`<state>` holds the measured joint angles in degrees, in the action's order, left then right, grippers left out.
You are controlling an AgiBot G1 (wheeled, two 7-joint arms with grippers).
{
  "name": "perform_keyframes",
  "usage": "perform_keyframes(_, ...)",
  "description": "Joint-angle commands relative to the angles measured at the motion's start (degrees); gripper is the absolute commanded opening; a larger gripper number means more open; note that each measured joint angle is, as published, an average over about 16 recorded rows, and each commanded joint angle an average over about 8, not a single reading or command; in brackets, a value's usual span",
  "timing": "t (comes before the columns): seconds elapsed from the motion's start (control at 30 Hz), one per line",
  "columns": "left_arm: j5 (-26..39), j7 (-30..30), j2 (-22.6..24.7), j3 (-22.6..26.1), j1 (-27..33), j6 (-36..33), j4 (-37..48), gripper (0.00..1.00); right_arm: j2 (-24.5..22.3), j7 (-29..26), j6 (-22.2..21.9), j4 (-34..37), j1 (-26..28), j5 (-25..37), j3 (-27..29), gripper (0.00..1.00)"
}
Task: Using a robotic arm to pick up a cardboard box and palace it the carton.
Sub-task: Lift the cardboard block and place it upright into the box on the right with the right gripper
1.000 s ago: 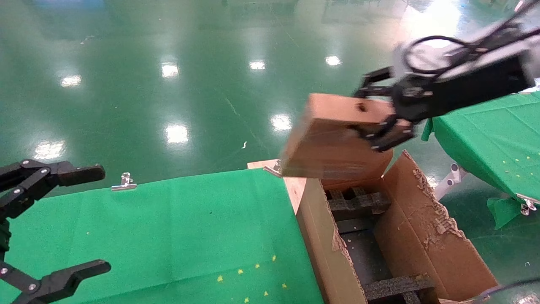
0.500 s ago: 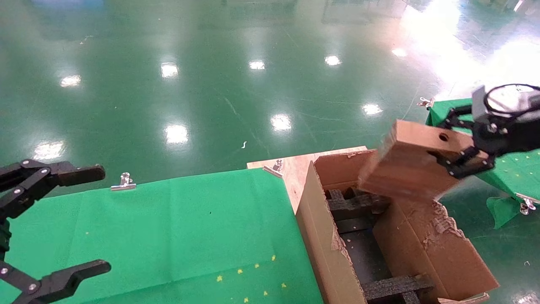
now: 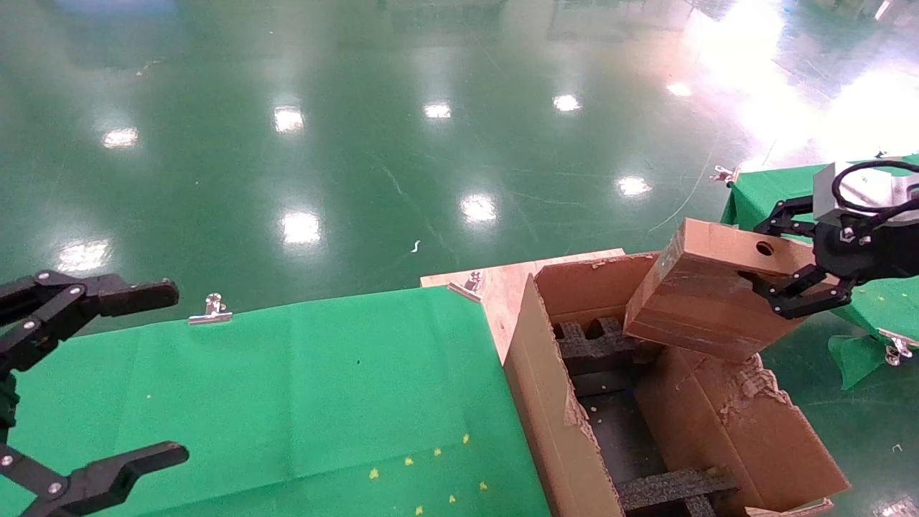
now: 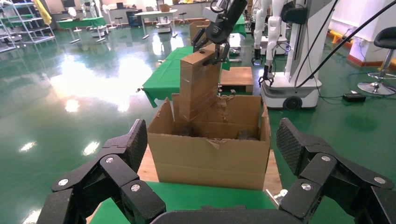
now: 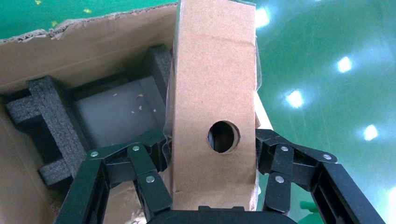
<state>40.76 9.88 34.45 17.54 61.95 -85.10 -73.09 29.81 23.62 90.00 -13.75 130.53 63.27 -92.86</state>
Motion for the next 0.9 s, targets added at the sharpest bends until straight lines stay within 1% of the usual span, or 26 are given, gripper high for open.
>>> perform_keyframes(0.03, 0.0, 0.0, 0.0, 0.0, 0.0, 0.0, 0.0, 1.0, 0.03, 0.42, 0.13, -0.28, 0.18, 0.1, 0.04, 0.0)
perform_keyframes(0.17, 0.0, 0.0, 0.0, 0.01, 0.0, 0.0, 0.01, 1.0, 0.64, -2.79, -1.24, 0.47, -1.25, -0.67, 0.18, 0.0)
perform_keyframes(0.37, -0.01, -0.01, 0.0, 0.02, 0.02, -0.01, 0.02, 1.0, 1.51, -13.82, -4.68, 2.03, -4.55, -2.2, 0.4, 0.0)
perform_keyframes(0.43, -0.01, -0.02, 0.0, 0.03, 0.02, -0.01, 0.03, 1.0, 1.24, -17.73, -4.7, 1.84, -5.39, -2.78, 0.49, 0.0)
perform_keyframes(0.67, -0.02, -0.03, -0.01, 0.04, 0.02, 0.0, 0.03, 1.0, -0.53, -30.21, -2.68, -0.19, -7.17, -4.36, 0.49, 0.0)
perform_keyframes(0.9, -0.03, -0.03, -0.01, 0.06, 0.03, 0.0, 0.03, 1.0, -1.96, -41.67, -5.1, -2.91, -8.03, -2.51, -1.1, 0.0)
